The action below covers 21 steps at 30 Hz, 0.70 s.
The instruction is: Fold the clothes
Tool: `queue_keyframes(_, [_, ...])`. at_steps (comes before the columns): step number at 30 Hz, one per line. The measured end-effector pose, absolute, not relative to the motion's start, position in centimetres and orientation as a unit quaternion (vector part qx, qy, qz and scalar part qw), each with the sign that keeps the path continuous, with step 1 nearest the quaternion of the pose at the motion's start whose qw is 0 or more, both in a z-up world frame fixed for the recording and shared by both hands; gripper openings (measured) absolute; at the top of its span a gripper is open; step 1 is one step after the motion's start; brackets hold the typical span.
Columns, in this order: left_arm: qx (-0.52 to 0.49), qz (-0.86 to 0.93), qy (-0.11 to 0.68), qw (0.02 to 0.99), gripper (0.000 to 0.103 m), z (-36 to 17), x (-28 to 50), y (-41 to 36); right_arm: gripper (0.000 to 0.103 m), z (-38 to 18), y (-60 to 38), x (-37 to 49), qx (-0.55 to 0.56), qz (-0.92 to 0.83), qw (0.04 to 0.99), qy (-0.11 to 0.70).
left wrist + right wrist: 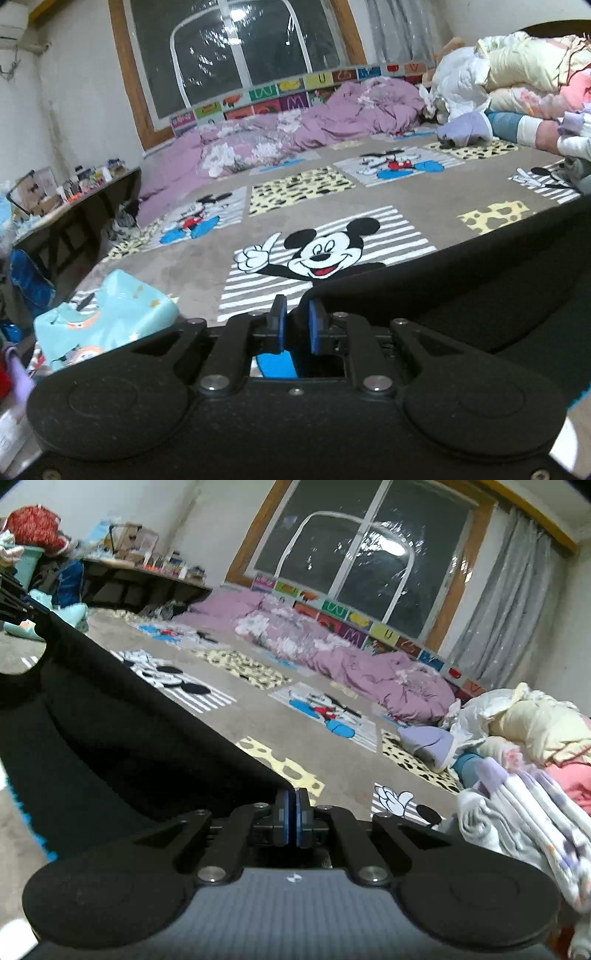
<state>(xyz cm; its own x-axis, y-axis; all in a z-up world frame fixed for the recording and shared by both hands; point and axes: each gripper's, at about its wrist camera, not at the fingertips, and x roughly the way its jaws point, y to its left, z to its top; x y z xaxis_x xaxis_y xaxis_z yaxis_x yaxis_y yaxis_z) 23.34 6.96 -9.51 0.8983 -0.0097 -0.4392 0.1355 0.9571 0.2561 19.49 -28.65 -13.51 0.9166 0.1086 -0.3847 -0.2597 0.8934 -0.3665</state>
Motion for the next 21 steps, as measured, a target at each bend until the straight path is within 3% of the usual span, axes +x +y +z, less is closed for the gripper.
queue_keyframes(21, [0.09,-0.049,0.315,0.943,0.011,-13.2,30.9,9.3,0.004,-14.3,-27.2,34.8,-0.218,0.141,0.92,0.294])
